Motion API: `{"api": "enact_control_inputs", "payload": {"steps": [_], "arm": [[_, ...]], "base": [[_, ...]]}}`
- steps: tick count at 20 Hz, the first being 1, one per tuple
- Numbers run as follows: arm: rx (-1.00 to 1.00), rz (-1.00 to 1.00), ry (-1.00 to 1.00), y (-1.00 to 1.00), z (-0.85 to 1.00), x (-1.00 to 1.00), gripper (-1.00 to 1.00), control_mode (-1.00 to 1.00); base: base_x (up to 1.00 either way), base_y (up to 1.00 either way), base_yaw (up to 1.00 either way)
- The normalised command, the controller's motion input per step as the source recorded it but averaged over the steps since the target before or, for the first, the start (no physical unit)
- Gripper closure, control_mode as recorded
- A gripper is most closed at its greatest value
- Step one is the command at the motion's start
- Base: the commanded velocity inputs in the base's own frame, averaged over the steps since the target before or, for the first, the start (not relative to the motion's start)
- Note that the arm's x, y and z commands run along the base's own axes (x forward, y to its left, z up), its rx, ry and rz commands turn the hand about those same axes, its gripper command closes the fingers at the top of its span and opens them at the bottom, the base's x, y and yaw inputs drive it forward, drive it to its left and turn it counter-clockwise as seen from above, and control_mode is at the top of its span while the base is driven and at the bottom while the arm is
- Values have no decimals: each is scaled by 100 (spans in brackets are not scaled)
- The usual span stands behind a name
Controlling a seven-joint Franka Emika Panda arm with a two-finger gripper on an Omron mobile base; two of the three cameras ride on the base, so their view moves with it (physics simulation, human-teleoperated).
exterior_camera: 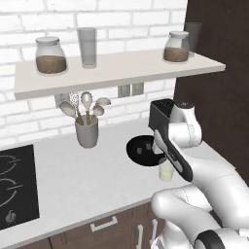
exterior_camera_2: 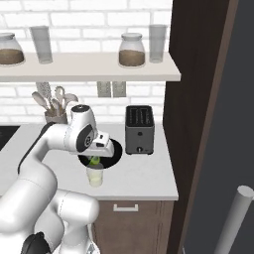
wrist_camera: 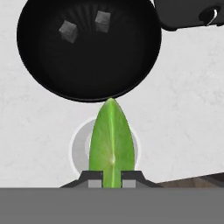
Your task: Grab a lemon wedge from the fridge and one ice cube from the ice bowl, and put them in the glass of lemonade.
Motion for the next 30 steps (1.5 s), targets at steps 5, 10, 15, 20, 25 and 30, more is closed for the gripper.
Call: {"api": "enact_control_inputs", "payload": {"steps": [5,10,15,20,25,30], "arm": [[0,0,0,0,0,0,100,-100],[0,0,0,0,-4,0,100,-100],[0,0,0,0,-2,7,100,-100],[0,0,0,0,0,10,100,-100],[0,0,0,0,0,-2,100,-100],[0,0,0,0,0,-22,100,-100]], "base": [[0,0,0],[0,0,0],[0,0,0],[0,0,0],[0,0,0],[0,0,0]]}}
